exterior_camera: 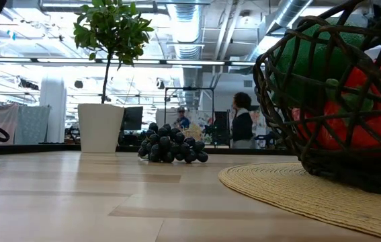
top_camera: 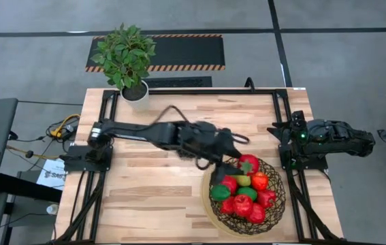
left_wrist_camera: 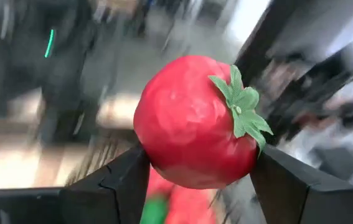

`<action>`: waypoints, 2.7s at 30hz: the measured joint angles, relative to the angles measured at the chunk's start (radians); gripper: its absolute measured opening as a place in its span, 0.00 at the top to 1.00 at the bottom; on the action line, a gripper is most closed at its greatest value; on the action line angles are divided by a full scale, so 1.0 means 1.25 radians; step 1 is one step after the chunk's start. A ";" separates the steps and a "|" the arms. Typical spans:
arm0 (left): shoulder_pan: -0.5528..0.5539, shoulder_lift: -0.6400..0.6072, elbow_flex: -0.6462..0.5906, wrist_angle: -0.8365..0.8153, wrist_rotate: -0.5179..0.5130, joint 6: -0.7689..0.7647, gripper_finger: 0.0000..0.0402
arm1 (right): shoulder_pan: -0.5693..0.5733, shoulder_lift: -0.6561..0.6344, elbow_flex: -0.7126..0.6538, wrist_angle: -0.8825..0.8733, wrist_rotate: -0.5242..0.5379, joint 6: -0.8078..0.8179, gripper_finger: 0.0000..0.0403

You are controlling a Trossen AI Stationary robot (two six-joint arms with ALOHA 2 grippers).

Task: Build produce basket
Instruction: Put the red tomato into the black wire basket, then put the black grapes into the black wire basket

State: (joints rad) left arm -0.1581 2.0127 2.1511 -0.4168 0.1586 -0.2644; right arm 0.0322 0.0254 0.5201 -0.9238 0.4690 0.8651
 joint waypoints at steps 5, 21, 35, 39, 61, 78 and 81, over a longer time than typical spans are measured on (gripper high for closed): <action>0.001 0.092 -0.014 -0.020 -0.007 -0.027 0.45 | 0.000 0.000 0.001 -0.004 -0.004 0.000 0.17; -0.002 0.238 -0.013 -0.140 -0.100 -0.009 0.31 | 0.000 -0.001 0.000 -0.009 -0.019 0.001 0.17; 0.023 0.229 0.137 -0.434 -0.177 -0.071 0.11 | 0.000 -0.001 0.000 -0.009 -0.019 0.000 0.17; 0.040 0.217 0.154 -0.592 -0.182 -0.079 0.11 | 0.000 -0.001 0.000 -0.009 -0.019 0.000 0.17; 0.164 0.211 -0.045 -0.786 -0.218 0.224 0.11 | 0.000 -0.001 0.000 -0.009 -0.019 0.000 0.17; 0.177 0.210 -0.243 -0.641 -0.235 0.235 0.18 | 0.000 -0.001 0.000 -0.009 -0.019 0.000 0.17; 0.177 0.210 -0.243 -0.637 -0.238 0.233 0.29 | 0.000 -0.001 0.000 -0.009 -0.019 0.000 0.17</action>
State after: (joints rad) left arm 0.0628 2.2757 1.8472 -1.2126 -0.1391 0.0267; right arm 0.0322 0.0246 0.5205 -0.9356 0.4458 0.8650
